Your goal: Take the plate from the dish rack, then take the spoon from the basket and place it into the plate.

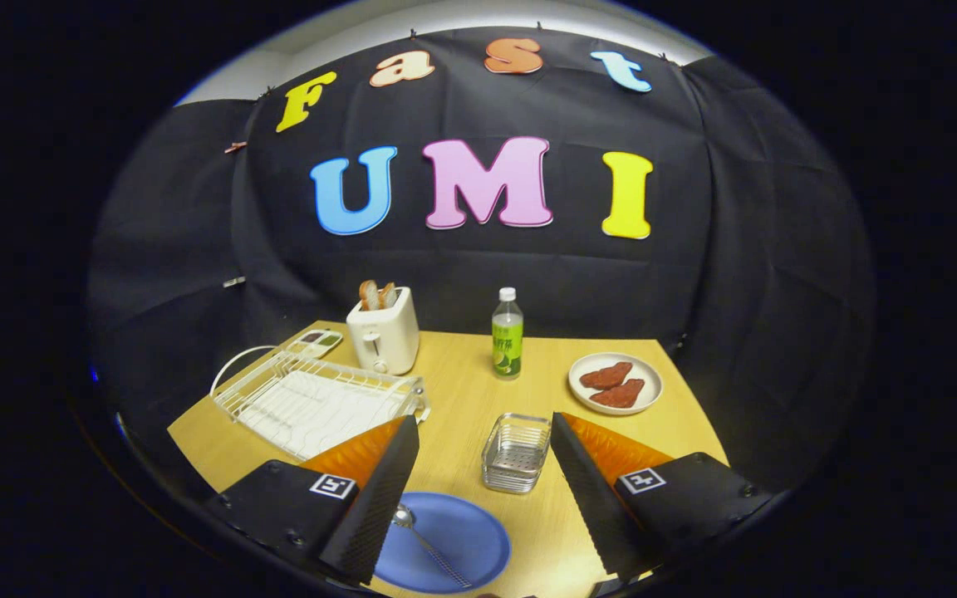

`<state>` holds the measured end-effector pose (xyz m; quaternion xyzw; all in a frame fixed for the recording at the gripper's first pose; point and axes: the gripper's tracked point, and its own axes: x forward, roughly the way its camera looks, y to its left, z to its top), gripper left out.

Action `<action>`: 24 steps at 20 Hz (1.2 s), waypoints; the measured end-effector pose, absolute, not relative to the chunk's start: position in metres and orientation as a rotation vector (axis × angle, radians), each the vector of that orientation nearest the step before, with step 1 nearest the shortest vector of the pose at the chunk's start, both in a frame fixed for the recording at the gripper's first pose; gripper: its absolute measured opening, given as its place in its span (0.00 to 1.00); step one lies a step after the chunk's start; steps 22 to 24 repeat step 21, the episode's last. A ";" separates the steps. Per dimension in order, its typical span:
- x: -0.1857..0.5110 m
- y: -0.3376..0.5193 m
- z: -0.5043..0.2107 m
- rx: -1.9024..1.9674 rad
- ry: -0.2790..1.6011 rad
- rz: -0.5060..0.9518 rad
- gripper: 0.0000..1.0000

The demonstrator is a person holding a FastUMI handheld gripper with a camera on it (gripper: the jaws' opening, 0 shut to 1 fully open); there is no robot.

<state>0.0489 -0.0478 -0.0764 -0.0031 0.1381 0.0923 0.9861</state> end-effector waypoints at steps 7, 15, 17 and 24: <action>0.028 -0.051 0.006 -0.003 0.108 0.015 0.98; -0.002 -0.030 0.043 0.025 0.067 -0.054 0.98; -0.010 -0.027 0.053 -0.008 0.055 -0.061 0.98; -0.013 -0.018 0.066 0.027 0.044 -0.060 0.98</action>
